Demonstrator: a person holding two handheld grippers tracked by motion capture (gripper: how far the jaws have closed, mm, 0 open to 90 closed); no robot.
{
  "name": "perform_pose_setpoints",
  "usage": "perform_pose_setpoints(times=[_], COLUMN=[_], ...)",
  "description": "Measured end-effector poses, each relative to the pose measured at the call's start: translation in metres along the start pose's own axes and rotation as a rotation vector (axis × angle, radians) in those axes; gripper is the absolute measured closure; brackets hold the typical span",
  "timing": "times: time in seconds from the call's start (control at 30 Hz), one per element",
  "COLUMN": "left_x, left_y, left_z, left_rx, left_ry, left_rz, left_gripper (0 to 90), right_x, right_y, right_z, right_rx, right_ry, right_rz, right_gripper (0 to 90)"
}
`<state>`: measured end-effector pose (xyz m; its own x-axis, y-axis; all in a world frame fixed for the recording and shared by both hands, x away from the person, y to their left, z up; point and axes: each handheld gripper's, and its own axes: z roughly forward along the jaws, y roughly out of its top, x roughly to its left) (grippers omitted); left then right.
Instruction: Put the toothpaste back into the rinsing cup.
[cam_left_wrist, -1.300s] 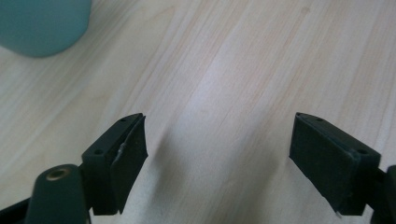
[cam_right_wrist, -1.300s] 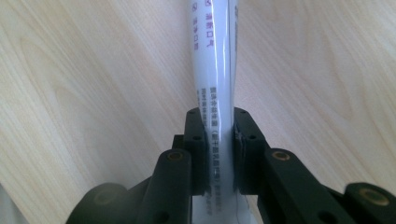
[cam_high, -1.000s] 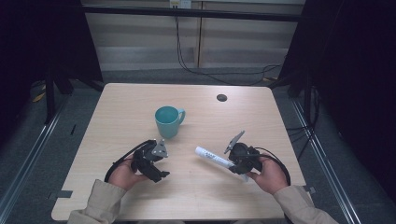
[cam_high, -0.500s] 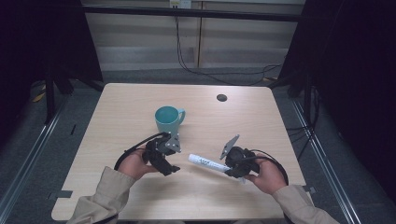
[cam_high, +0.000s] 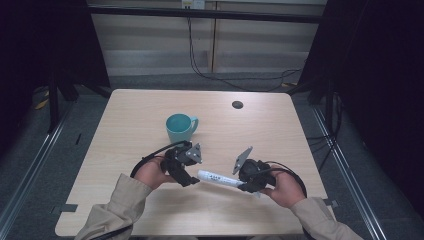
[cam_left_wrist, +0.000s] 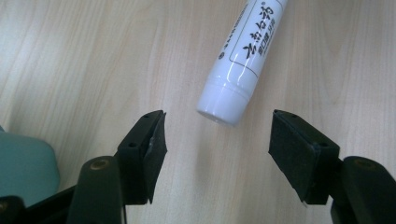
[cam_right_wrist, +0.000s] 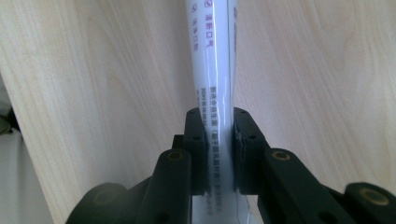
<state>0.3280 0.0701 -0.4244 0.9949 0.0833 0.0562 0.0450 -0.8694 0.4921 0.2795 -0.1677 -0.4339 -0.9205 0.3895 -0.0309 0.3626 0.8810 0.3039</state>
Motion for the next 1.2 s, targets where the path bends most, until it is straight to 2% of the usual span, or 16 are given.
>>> perform_pose_setpoints(times=[0.03, 0.1, 0.17, 0.3, 0.37, 0.43, 0.57, 0.63, 0.77, 0.83, 0.9, 0.97, 1.0, 1.07, 1.1, 1.2], left_x=[-0.001, -0.002, -0.002, -0.009, -0.011, -0.013, -0.018, -0.020, -0.021, -0.024, -0.026, -0.028, -0.029, -0.030, -0.029, -0.030], left_y=[0.000, 0.000, 0.000, 0.003, 0.004, 0.006, 0.008, 0.009, 0.014, 0.014, 0.014, 0.015, 0.016, 0.016, 0.015, 0.011], left_z=[0.001, 0.003, 0.004, 0.009, 0.011, 0.012, 0.013, 0.015, 0.021, 0.022, 0.022, 0.023, 0.022, 0.022, 0.020, 0.018], left_rx=[0.001, -0.005, 0.004, 0.003, 0.010, 0.014, 0.024, 0.032, 0.041, 0.045, 0.049, 0.057, 0.072, 0.071, 0.074, 0.072], left_ry=[-0.006, -0.019, -0.023, -0.036, -0.048, -0.057, -0.067, -0.069, -0.080, -0.082, -0.088, -0.082, -0.076, -0.084, -0.076, -0.050], left_rz=[0.011, 0.002, 0.011, 0.044, 0.049, 0.062, 0.109, 0.118, 0.127, 0.139, 0.156, 0.130, 0.147, 0.138, 0.151, 0.140], left_gripper=[36.9, 37.6, 37.8, 40.3, 44.5, 44.8, 51.3, 54.7, 52.5, 60.2, 62.6, 65.1, 66.4, 68.4, 69.0, 70.3], right_x=[0.001, 0.002, 0.004, 0.008, 0.010, 0.010, 0.012, 0.013, 0.014, 0.016, 0.017, 0.017, 0.016, 0.017, 0.017, 0.017], right_y=[0.001, 0.002, 0.004, 0.011, 0.014, 0.016, 0.018, 0.019, 0.021, 0.023, 0.023, 0.022, 0.021, 0.021, 0.021, 0.019], right_z=[0.000, 0.000, 0.001, 0.000, -0.001, 0.000, 0.001, 0.002, 0.002, 0.002, 0.002, 0.002, 0.002, 0.003, 0.003, 0.002], right_rx=[0.002, 0.000, -0.004, -0.005, -0.005, -0.011, -0.017, -0.021, -0.037, -0.036, -0.036, -0.043, -0.050, -0.058, -0.065, -0.099], right_ry=[0.005, 0.008, 0.005, 0.013, 0.018, 0.023, 0.025, 0.029, 0.035, 0.036, 0.035, 0.033, 0.028, 0.023, 0.022, 0.028], right_rz=[0.011, -0.006, -0.019, -0.039, -0.036, -0.050, -0.070, -0.076, -0.095, -0.100, -0.115, -0.114, -0.116, -0.125, -0.113, -0.091], right_gripper=[78.5, 78.5, 78.5, 78.5, 78.5, 78.4, 78.4, 78.4, 78.4, 78.4, 78.1, 77.4, 76.9, 75.4, 74.2, 65.7])
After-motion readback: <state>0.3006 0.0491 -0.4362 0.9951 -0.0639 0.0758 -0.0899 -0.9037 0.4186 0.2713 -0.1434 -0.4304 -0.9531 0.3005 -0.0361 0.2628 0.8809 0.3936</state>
